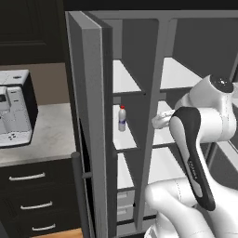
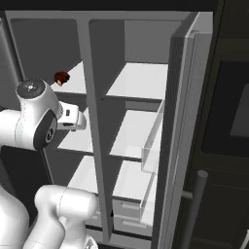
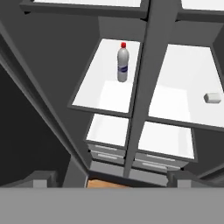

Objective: Pick up the frozen steak from the freezer, place it on any shelf in the fridge, and close the fridge and freezer doors when done.

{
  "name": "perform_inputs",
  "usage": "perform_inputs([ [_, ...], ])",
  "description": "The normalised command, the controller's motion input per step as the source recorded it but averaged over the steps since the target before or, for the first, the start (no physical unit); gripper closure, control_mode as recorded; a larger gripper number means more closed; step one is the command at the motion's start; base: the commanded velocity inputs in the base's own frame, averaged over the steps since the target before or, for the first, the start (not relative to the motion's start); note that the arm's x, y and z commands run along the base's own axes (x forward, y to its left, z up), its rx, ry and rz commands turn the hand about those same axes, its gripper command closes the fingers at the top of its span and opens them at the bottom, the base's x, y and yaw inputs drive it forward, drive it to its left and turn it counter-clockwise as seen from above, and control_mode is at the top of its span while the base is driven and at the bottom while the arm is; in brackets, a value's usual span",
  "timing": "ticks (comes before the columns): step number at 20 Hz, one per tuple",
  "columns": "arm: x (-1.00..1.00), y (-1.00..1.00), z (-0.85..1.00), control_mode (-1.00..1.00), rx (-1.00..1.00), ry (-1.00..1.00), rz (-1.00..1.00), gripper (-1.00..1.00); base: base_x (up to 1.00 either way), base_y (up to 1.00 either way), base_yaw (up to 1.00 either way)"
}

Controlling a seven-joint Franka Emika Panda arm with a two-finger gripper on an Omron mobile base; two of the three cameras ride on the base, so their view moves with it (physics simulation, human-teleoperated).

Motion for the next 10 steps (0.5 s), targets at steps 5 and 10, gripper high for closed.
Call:
perform_inputs([
  [5, 0.00, 0.00, 0.00, 1.00, 0.00, 0.00, 0.00, -1.00, 0.03, 0.25, 0.00],
  [10, 0.00, 0.00, 0.00, 1.00, 0.00, 0.00, 0.00, -1.00, 0.12, 0.12, 0.00],
])
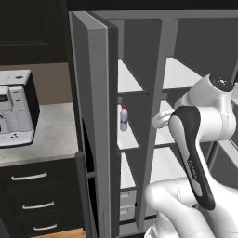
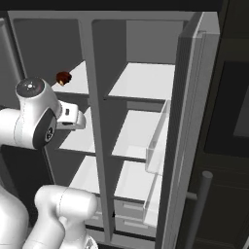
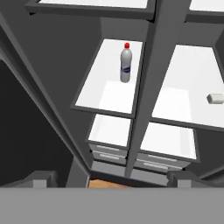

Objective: Pick up the frozen steak from the freezer, place it on any shelf in the fridge, and close the fridge and freezer doors when done.

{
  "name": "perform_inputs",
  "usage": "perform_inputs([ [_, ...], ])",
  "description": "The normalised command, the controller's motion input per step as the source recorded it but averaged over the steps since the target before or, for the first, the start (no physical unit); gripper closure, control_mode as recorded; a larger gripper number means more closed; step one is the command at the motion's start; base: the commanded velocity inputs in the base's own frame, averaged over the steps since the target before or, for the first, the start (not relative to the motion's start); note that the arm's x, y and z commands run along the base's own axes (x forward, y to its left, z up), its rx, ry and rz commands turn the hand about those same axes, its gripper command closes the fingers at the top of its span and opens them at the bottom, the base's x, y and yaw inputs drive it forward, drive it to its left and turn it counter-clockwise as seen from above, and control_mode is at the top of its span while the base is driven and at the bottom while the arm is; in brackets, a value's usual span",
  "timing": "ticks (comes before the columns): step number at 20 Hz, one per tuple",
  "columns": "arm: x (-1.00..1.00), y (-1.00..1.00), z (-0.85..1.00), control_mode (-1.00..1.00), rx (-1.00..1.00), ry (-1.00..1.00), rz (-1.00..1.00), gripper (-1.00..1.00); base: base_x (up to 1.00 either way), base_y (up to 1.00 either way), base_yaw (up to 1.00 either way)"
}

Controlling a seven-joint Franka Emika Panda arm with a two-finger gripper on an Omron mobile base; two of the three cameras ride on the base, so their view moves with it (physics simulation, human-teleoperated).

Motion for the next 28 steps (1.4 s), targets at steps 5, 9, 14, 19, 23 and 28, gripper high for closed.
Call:
perform_inputs([
  [5, 0.11, 0.10, 0.10, -1.00, 0.00, 0.00, 0.00, -1.00, 0.06, 0.04, 0.00],
  [9, 0.36, 0.27, 0.20, -1.00, 0.00, -0.05, 0.00, -1.00, 0.00, 0.00, 0.00],
  [14, 0.44, 0.45, 0.36, -1.00, 0.00, -0.17, 0.00, -1.00, 0.00, 0.00, 0.00],
  [19, 0.53, 0.51, 0.32, -1.00, 0.00, -0.17, 0.00, -1.00, 0.00, 0.00, 0.00],
  [23, 0.69, 0.27, 0.14, -1.00, 0.00, -0.06, 0.01, -1.00, 0.00, 0.00, 0.00],
  [28, 0.98, 0.04, 0.01, -1.00, 0.00, 0.00, 0.02, -1.00, 0.00, 0.00, 0.00],
])
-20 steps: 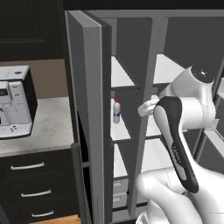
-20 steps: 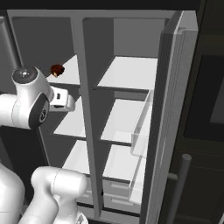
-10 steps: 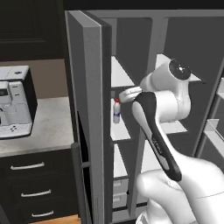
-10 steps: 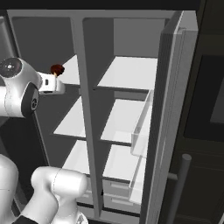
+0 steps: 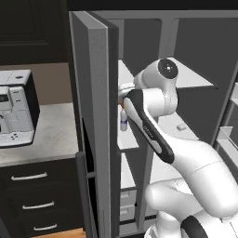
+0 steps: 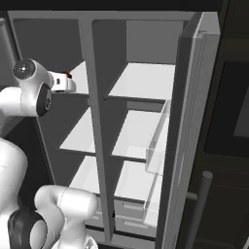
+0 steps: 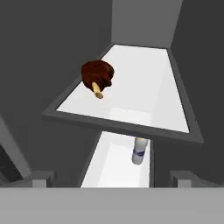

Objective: Pick up the frozen steak from the freezer, place it on any shelf in the fridge, and close the fridge and freezer doors when done.

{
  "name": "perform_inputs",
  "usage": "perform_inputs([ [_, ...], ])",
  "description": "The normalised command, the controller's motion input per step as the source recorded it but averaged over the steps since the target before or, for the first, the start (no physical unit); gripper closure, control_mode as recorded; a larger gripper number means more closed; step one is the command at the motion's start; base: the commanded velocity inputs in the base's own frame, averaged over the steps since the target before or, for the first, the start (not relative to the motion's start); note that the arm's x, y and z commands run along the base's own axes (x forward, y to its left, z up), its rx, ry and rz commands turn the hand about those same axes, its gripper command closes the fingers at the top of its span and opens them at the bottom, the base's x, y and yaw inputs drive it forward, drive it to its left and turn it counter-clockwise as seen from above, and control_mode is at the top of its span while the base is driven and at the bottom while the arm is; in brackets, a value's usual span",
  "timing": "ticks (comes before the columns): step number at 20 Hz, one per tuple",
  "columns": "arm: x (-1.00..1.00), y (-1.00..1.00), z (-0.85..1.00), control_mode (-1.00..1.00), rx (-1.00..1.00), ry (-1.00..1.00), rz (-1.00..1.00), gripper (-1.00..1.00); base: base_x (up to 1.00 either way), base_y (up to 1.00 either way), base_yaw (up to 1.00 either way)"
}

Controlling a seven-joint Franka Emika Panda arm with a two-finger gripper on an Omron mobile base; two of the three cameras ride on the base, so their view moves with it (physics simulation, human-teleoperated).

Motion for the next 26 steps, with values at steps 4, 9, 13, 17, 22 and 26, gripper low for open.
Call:
perform_inputs([
  [4, 0.98, 0.10, 0.01, -1.00, 0.00, 0.00, 0.00, -1.00, 0.00, 0.00, 0.00],
  [9, 0.77, 0.18, 0.00, -1.00, 0.00, 0.05, 0.00, -1.00, 0.00, 0.00, 0.00],
  [13, 0.57, 0.27, 0.00, -1.00, 0.00, 0.08, 0.00, -1.00, 0.00, 0.00, 0.00],
  [17, 0.33, 0.21, -0.07, -1.00, 0.00, 0.06, 0.00, -1.00, 0.00, 0.00, 0.00],
  [22, 0.29, 0.08, -0.34, -1.00, 0.00, 0.06, 0.00, -1.00, 0.00, 0.00, 0.00],
  [26, 0.45, 0.05, -0.36, -1.00, 0.00, 0.06, 0.00, -1.00, 0.00, 0.00, 0.00],
])
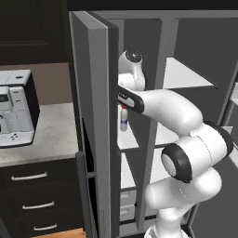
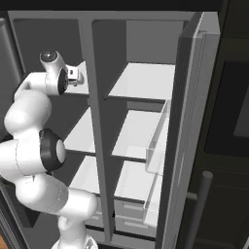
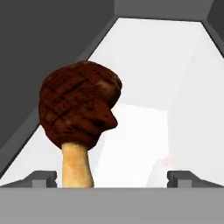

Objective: Pick up the frozen steak from the freezer, place it on any shelf in the fridge, and close the fridge and freezer doors when done.

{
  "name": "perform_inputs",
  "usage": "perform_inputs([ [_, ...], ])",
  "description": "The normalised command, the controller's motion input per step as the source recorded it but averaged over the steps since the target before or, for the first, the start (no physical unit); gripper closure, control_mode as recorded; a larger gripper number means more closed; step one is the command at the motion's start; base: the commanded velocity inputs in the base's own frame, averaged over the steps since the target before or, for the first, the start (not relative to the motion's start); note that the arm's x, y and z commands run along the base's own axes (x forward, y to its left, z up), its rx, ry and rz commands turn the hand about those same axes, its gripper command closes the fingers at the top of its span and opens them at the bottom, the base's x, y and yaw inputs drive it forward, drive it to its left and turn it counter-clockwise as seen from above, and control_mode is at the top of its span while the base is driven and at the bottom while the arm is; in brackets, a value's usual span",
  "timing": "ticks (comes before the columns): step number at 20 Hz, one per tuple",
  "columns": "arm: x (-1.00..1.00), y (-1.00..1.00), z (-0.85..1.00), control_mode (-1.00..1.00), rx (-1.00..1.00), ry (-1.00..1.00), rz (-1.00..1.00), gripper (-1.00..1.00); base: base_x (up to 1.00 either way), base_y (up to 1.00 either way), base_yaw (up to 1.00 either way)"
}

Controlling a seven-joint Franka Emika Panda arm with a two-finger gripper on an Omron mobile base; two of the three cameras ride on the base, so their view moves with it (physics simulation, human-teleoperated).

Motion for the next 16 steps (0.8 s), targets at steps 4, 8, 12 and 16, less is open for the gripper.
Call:
perform_inputs([
  [4, 0.58, 0.10, -0.13, -1.00, 0.00, 0.04, 0.00, -1.00, 0.00, 0.00, 0.00],
  [8, 0.54, 0.12, -0.09, -1.00, 0.00, 0.05, 0.01, -1.00, 0.00, 0.00, 0.00],
  [12, 0.51, 0.09, -0.12, -1.00, 0.00, 0.04, 0.02, -1.00, 0.00, 0.00, 0.00],
  [16, 0.50, 0.09, -0.23, -1.00, 0.00, 0.06, 0.02, -1.00, 0.00, 0.00, 0.00],
])
